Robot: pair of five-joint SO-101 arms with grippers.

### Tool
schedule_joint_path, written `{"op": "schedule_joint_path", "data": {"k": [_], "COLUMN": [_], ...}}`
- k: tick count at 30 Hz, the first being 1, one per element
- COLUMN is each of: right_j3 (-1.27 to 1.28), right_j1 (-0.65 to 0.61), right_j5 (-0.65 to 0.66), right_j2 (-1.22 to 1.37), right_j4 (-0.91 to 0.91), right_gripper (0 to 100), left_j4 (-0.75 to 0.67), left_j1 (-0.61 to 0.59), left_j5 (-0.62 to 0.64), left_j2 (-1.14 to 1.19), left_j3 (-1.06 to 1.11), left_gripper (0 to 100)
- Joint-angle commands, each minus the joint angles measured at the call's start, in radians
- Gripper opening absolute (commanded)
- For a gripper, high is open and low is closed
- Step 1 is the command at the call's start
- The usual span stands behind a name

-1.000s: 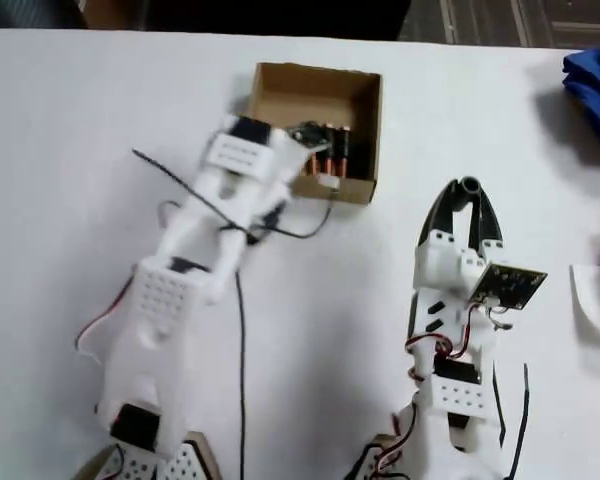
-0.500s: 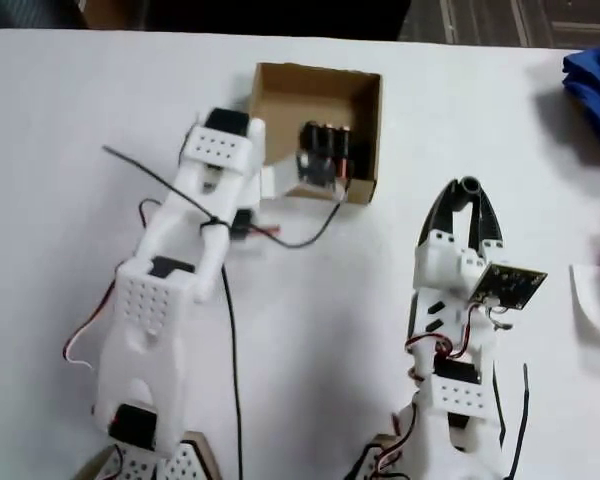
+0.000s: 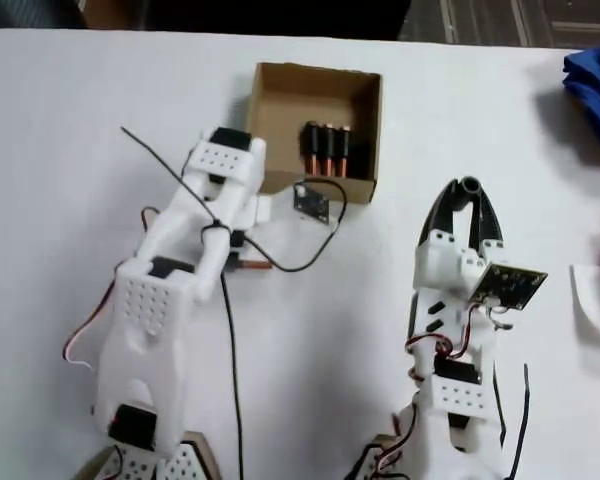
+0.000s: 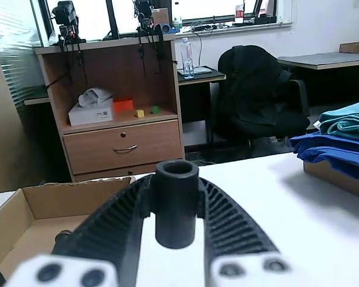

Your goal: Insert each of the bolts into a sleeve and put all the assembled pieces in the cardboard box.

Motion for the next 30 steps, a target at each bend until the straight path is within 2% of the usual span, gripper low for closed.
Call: {"op": "schedule_joint_path", "data": {"k": [1,6,13,21,23,28,30], "right_j3": [-0.009,-0.009,-0.009,0.012,0.017,0.017,0.017], "right_j1": [0.005,0.005,0.004,-0.047,-0.067,-0.068,-0.068], "right_j5": [-0.006,-0.006,-0.006,-0.006,-0.006,-0.006,-0.006], "right_j2": [-0.028,-0.028,-0.028,-0.028,-0.028,-0.028,-0.028], "right_j4": [-0.025,-0.025,-0.024,-0.024,-0.024,-0.024,-0.024], "right_gripper": [1.9,1.9,1.9,1.9,1.9,1.9,1.9], "left_j4": [0.017,0.021,0.021,0.017,0.02,0.021,0.021], "left_j1": [-0.009,-0.018,-0.052,-0.098,-0.101,-0.101,-0.094], "left_j5": [-0.002,0.089,0.216,0.255,0.394,0.967,1.132], "left_j2": [-0.084,-0.091,-0.18,-0.405,-0.485,-0.629,-0.643], "left_j3": [-0.005,-0.005,-0.005,-0.007,0.001,0.002,0.03], "left_gripper": [2,3,18,17,12,4,3]}}
